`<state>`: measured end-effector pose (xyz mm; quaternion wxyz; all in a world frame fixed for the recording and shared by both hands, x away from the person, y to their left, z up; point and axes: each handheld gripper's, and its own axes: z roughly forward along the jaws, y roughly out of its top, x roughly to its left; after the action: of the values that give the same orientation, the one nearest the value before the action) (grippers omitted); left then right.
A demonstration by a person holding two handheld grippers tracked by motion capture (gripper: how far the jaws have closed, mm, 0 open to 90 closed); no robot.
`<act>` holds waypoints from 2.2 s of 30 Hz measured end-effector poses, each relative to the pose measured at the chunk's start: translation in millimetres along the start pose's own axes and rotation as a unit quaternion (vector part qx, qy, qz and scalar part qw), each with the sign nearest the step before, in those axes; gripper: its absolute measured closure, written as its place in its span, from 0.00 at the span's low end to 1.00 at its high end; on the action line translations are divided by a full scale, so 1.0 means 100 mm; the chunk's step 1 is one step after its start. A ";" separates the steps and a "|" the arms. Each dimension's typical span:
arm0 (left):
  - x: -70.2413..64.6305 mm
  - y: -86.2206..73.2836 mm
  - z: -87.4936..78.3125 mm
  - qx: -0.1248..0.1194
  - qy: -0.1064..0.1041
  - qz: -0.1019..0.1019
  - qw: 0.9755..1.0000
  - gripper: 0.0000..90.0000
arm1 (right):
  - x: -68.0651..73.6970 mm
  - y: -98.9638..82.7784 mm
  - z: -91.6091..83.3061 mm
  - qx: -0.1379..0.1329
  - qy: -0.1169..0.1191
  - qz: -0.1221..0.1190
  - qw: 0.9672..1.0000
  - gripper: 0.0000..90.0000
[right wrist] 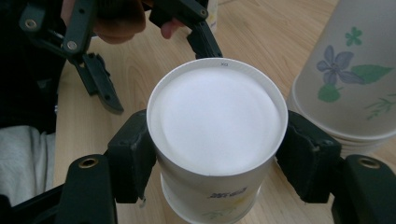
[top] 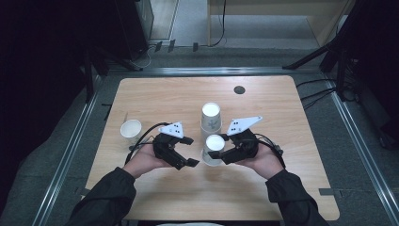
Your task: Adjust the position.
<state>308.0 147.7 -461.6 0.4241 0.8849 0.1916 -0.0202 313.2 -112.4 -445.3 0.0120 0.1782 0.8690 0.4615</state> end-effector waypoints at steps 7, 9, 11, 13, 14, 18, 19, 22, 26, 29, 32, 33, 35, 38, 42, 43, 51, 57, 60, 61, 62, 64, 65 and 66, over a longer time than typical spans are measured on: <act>0.01 -0.01 0.00 -0.024 -0.011 -0.003 1.000 0.15 | 0.02 0.03 0.08 -0.007 0.021 -0.002 1.000 0.37; 0.01 0.00 0.01 -0.024 -0.014 -0.004 1.000 0.15 | 0.03 0.04 0.09 -0.011 0.026 0.000 1.000 0.37; 0.01 -0.01 0.03 -0.019 -0.016 -0.008 1.000 0.15 | 0.03 0.05 0.09 -0.013 0.028 0.001 1.000 0.37; -0.01 -0.01 0.05 -0.012 -0.015 0.000 1.000 0.15 | 0.03 0.06 0.09 -0.018 0.032 0.003 0.999 0.37; -0.02 0.00 0.06 -0.011 -0.016 0.004 1.000 0.15 | 0.04 0.07 0.09 -0.018 0.035 0.005 0.999 0.37; -0.03 0.00 0.09 -0.014 -0.018 0.002 1.000 0.15 | 0.05 0.10 0.10 -0.023 0.042 0.006 0.999 0.37; -0.02 0.00 0.10 -0.014 -0.017 -0.001 1.000 0.15 | 0.06 0.11 0.10 -0.024 0.045 0.007 0.999 0.37; -0.04 0.00 0.11 -0.012 -0.018 0.006 1.000 0.15 | 0.07 0.13 0.11 -0.026 0.047 0.006 0.999 0.37; -0.06 0.00 0.12 -0.020 -0.020 0.011 1.000 0.16 | 0.08 0.14 0.12 -0.030 0.053 0.011 0.998 0.37; -0.07 0.01 0.12 -0.022 -0.019 0.015 0.999 0.17 | 0.08 0.15 0.13 -0.033 0.059 0.012 0.998 0.37; -0.09 0.01 0.11 -0.030 -0.015 0.020 0.999 0.19 | 0.09 0.16 0.12 -0.035 0.061 0.013 0.997 0.37; -0.09 0.00 0.11 -0.036 -0.013 0.019 0.999 0.23 | 0.09 0.16 0.12 -0.036 0.063 0.015 0.997 0.37; -0.09 0.00 0.10 -0.036 -0.017 0.020 0.999 0.26 | 0.09 0.16 0.12 -0.037 0.063 0.016 0.997 0.37; -0.10 0.00 0.10 -0.035 -0.015 0.028 0.999 0.27 | 0.09 0.16 0.13 -0.036 0.064 0.017 0.997 0.37; -0.11 0.00 0.09 -0.038 -0.017 0.032 0.999 0.30 | 0.09 0.16 0.13 -0.038 0.068 0.020 0.997 0.38; -0.11 0.00 0.08 -0.038 -0.018 0.031 0.999 0.30 | 0.09 0.16 0.12 -0.038 0.070 0.021 0.997 0.38; -0.12 0.00 0.08 -0.028 -0.023 0.036 0.999 0.33 | 0.10 0.15 0.13 -0.035 0.075 0.017 0.996 0.37; -0.12 0.02 0.05 -0.023 -0.017 0.037 0.999 0.33 | 0.09 0.14 0.11 -0.036 0.077 0.013 0.996 0.27; -0.09 0.04 0.01 -0.005 -0.012 0.040 0.999 0.33 | 0.08 0.11 0.08 -0.030 0.069 0.000 0.997 0.27; -0.09 0.04 -0.01 0.001 -0.009 0.043 0.999 0.33 | 0.08 0.09 0.08 -0.029 0.064 -0.002 0.998 0.27; -0.08 0.05 -0.03 0.016 -0.003 0.049 0.999 0.33 | 0.07 0.07 0.07 -0.027 0.063 -0.005 0.998 0.27; -0.08 0.06 -0.05 0.039 0.006 0.060 0.997 0.32 | 0.07 0.05 0.07 -0.021 0.057 -0.010 0.998 0.27; -0.07 0.05 -0.06 0.046 0.009 0.063 0.997 0.32 | 0.08 0.03 0.08 -0.018 0.057 -0.012 0.998 0.27; -0.06 0.05 -0.07 0.059 0.015 0.065 0.996 0.32 | 0.08 0.02 0.09 -0.016 0.057 -0.011 0.998 0.28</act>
<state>303.6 148.1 -452.0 0.3686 0.9192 0.1382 0.0093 308.1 -101.9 -447.2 -0.0293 0.1418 0.8629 0.4843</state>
